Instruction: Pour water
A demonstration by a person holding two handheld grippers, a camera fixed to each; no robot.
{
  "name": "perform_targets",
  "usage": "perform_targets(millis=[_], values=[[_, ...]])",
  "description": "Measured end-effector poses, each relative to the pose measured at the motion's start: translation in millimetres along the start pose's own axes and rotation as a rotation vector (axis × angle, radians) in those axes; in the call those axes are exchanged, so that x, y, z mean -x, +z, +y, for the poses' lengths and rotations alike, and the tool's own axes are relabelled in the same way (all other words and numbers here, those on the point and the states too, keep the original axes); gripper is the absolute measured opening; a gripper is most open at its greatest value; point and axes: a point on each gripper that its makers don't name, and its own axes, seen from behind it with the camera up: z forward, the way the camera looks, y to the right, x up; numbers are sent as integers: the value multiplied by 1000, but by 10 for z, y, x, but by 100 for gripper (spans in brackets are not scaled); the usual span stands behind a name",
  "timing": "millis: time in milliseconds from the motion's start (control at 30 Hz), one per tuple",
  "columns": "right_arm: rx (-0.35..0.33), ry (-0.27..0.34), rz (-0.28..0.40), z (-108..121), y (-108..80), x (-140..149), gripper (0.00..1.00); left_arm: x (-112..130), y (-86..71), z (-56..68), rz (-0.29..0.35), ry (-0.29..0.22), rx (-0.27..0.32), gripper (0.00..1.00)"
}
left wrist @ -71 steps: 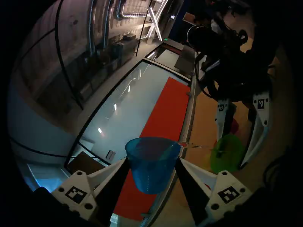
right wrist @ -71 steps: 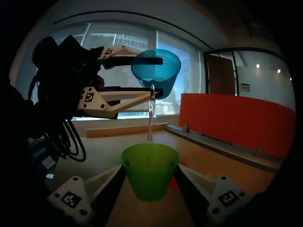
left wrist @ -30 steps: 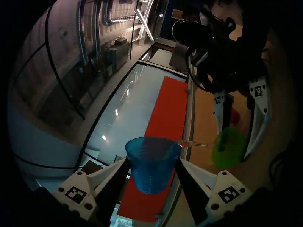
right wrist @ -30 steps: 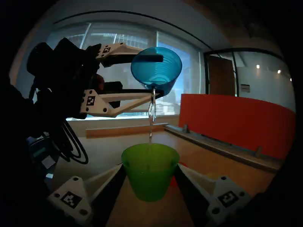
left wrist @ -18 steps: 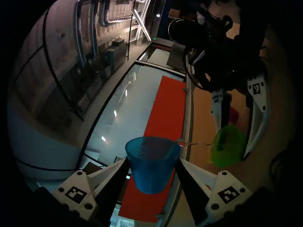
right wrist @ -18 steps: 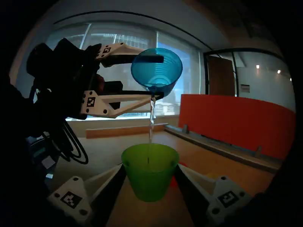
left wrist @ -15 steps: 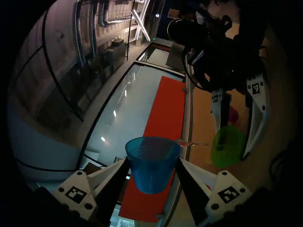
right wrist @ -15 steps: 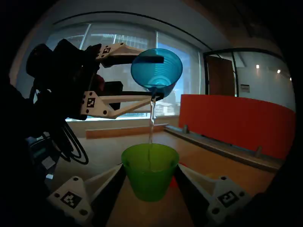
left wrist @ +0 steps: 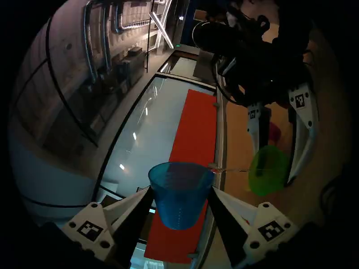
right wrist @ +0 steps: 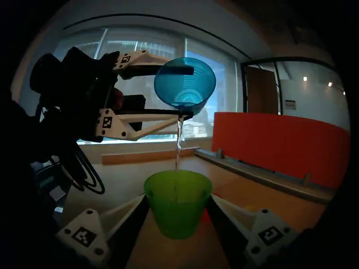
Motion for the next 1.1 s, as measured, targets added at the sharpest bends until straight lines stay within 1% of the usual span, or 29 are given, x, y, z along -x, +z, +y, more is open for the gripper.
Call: perform_targets(millis=[400, 600, 800, 1100], values=[[1, 1, 6, -8, -16, 12, 88, -4, 13, 132, -4, 41, 1, 83], [2, 4, 8, -2, -15, 21, 88, -28, 1, 104, -1, 58, -1, 83], [2, 2, 11, -6, -6, 3, 88, -37, -14, 55, -3, 88, -4, 83], [2, 1, 18, -14, 0, -37, 88, -70, -34, 28, -2, 138, -4, 83]])
